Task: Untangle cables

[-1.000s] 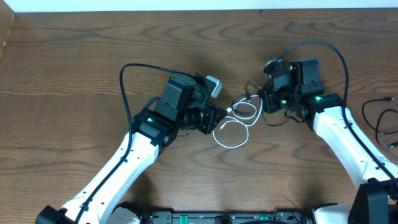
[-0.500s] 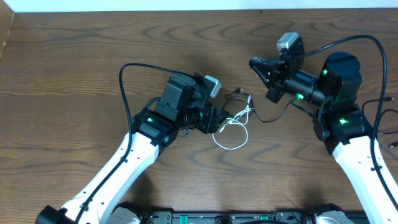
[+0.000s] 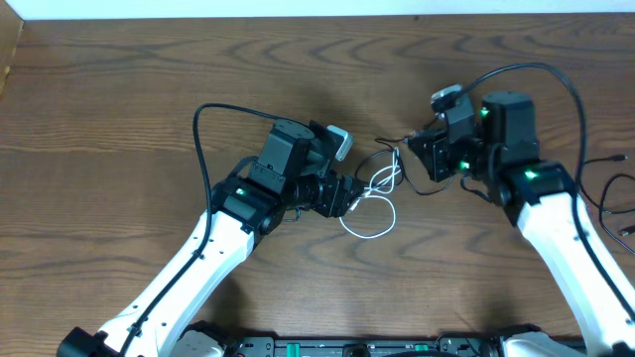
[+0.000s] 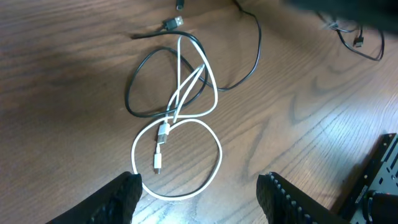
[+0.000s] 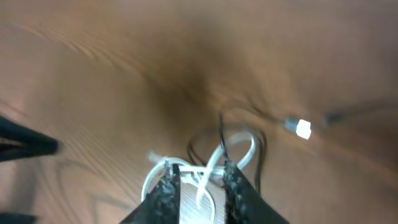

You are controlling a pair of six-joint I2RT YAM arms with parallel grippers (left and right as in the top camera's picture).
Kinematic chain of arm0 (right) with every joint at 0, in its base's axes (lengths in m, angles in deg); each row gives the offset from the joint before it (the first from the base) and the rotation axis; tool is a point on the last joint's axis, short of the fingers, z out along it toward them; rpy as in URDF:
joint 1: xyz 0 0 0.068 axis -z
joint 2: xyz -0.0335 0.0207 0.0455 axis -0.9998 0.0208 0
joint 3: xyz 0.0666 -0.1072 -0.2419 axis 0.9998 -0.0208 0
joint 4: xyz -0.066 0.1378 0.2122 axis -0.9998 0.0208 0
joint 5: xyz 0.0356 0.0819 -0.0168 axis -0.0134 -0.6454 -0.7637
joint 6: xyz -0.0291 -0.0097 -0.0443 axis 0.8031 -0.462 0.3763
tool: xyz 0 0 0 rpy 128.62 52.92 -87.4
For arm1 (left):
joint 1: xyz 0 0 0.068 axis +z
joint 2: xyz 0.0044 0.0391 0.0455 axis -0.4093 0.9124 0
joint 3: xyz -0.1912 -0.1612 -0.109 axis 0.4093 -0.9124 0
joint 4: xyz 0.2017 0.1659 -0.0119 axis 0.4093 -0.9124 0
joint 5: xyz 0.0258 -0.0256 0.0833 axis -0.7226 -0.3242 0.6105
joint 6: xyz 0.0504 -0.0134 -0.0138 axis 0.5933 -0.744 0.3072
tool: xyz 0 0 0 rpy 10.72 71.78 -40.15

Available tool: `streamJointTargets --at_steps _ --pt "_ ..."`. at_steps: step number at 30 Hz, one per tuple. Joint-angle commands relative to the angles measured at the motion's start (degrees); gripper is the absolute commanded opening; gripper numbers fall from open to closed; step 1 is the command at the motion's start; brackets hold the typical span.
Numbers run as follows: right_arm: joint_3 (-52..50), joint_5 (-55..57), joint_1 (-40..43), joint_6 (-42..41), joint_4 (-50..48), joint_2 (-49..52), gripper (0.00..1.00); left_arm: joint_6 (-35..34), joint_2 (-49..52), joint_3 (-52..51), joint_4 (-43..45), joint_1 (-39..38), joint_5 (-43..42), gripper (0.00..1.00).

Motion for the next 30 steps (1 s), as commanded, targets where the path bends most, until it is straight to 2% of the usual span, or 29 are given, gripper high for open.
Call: streamJointTargets --at_steps 1,9,23,30 --pt "0.3 0.2 -0.1 3.0 0.4 3.6 0.22 0.6 0.8 0.2 -0.4 -0.1 0.4 0.64" --pt "0.3 -4.7 -0.1 3.0 -1.3 11.0 0.19 0.6 0.8 0.2 -0.4 -0.1 0.4 0.64" --pt "0.3 -4.5 -0.4 3.0 -4.8 17.9 0.19 0.6 0.8 0.2 -0.4 -0.1 0.4 0.64" --pt "0.3 -4.1 -2.3 3.0 -11.3 21.7 0.15 0.6 0.8 0.2 -0.4 -0.1 0.3 0.64"
